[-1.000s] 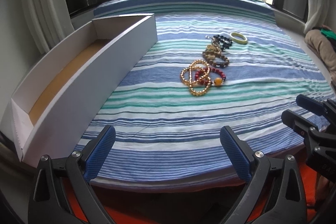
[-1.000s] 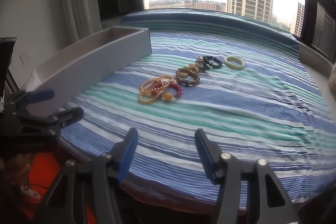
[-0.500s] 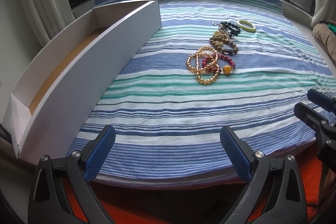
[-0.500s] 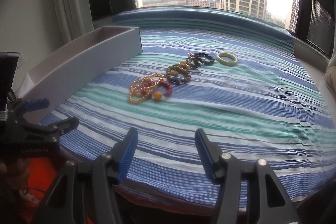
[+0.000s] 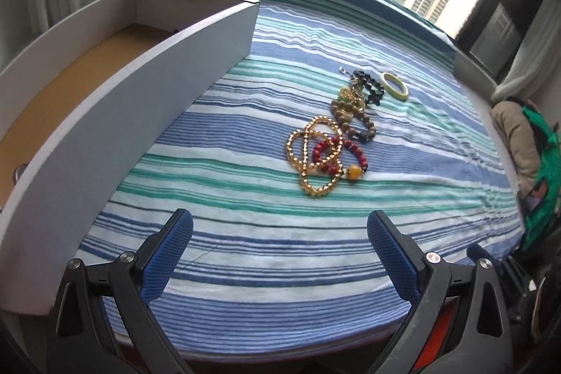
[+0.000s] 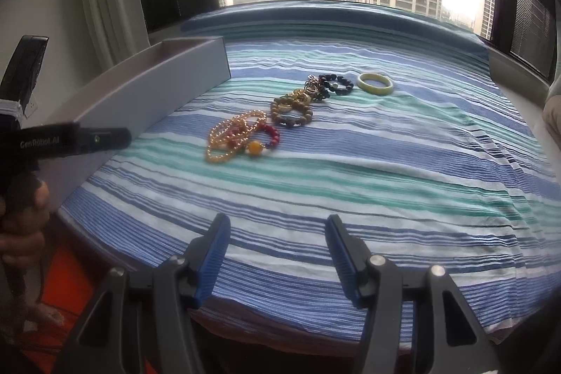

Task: Organize jewelry
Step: 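Grasp the pearl bead strand with the left tool and lift it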

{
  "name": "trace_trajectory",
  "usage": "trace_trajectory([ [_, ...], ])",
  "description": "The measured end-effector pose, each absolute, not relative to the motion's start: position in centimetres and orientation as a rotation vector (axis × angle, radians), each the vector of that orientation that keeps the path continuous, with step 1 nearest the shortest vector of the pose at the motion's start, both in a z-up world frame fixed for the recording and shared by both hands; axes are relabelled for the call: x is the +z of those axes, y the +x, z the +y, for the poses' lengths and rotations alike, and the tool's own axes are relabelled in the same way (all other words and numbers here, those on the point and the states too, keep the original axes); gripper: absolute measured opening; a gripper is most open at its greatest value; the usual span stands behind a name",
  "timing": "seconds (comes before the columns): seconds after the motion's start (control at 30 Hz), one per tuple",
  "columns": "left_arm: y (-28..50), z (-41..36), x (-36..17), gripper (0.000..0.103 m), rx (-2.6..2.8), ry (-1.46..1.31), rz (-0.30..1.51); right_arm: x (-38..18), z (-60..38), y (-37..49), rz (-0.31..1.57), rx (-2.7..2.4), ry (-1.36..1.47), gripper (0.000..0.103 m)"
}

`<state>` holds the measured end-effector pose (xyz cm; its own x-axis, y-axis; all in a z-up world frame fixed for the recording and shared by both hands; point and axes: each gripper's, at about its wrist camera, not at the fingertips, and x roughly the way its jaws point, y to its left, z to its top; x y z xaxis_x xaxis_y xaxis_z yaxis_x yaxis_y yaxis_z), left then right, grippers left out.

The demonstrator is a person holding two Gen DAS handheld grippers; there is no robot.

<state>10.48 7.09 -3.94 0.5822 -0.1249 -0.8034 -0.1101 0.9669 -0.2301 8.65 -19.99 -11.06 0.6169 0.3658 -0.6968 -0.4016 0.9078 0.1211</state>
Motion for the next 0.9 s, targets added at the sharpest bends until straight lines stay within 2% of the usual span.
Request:
trace_trajectory([
  [0.13, 14.7, 4.8, -6.1, 0.098, -0.056, -0.164, 1.005, -11.8, -21.0, 8.7, 0.810, 0.434, -0.023, 0.057],
  [0.43, 22.5, 4.5, -10.6, 0.069, 0.080, -0.152, 1.097, -12.3, -23.2, 8.3, 0.825, 0.410, 0.014, 0.057],
  [0.6, 21.5, 3.1, -10.9, 0.071, 0.080, -0.050, 1.040, -12.9, -23.7, 8.4, 0.843, 0.402, 0.027, 0.057],
  [0.63, 21.4, 2.9, -10.9, 0.067, 0.074, -0.031, 1.032, -13.0, -23.7, 8.5, 0.846, 0.403, 0.027, 0.057],
  [0.7, 21.4, 2.8, -10.7, 0.050, 0.036, -0.037, 1.039, -13.2, -23.5, 8.7, 0.852, 0.405, 0.027, 0.057],
  [0.77, 21.5, 2.8, -10.5, 0.024, 0.019, -0.032, 1.057, -13.2, -23.3, 8.8, 0.850, 0.407, 0.027, 0.057],
  [0.8, 21.8, 2.6, -11.0, 0.018, 0.024, -0.010, 1.100, -13.1, -23.2, 8.9, 0.850, 0.407, 0.026, 0.057],
  [0.9, 22.1, 2.8, -11.2, 0.022, 0.041, 0.002, 1.077, -12.9, -22.8, 8.8, 0.845, 0.413, 0.020, 0.057],
])
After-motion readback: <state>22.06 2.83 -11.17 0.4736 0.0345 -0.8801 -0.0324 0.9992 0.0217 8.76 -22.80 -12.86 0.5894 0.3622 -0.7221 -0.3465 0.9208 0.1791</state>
